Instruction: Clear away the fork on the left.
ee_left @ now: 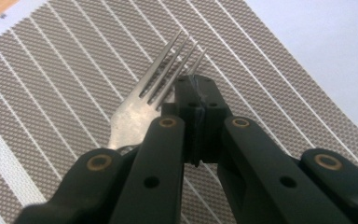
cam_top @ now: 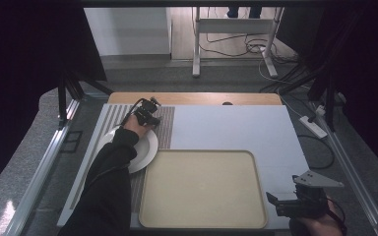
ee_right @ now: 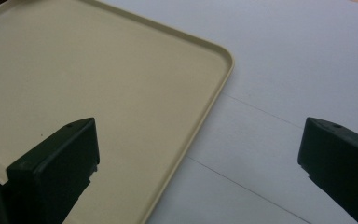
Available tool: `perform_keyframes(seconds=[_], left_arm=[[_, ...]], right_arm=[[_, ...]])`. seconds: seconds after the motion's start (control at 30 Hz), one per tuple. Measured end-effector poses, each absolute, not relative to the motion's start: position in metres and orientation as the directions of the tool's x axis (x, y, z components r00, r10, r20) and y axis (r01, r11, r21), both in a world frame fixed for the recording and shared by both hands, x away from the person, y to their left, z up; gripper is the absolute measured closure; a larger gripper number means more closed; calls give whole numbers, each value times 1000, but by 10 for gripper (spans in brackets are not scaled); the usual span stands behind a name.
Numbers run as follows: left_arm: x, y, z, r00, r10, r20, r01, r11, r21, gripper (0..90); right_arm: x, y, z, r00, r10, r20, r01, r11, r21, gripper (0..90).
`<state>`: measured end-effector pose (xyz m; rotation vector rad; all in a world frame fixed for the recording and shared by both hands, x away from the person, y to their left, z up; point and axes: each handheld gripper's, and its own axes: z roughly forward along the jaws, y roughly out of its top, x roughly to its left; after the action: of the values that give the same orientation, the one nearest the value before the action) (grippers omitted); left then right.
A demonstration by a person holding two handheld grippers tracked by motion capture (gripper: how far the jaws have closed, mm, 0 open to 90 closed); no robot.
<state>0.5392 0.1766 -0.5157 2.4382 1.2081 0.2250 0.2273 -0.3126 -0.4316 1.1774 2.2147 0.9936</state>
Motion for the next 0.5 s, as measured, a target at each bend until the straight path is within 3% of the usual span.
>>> perform_keyframes(seconds=[0.27,0.5], left_arm=[[539,190,-497,624,778,-68,707,-525,474,858],[538,205,-488,628,778,-27,696,-546,466,477]], right_arm=[[227,-313,-432,-541,840,-45,523,378,764,0],[228,-312,-432,-543,838,-51,523,385,760,0]])
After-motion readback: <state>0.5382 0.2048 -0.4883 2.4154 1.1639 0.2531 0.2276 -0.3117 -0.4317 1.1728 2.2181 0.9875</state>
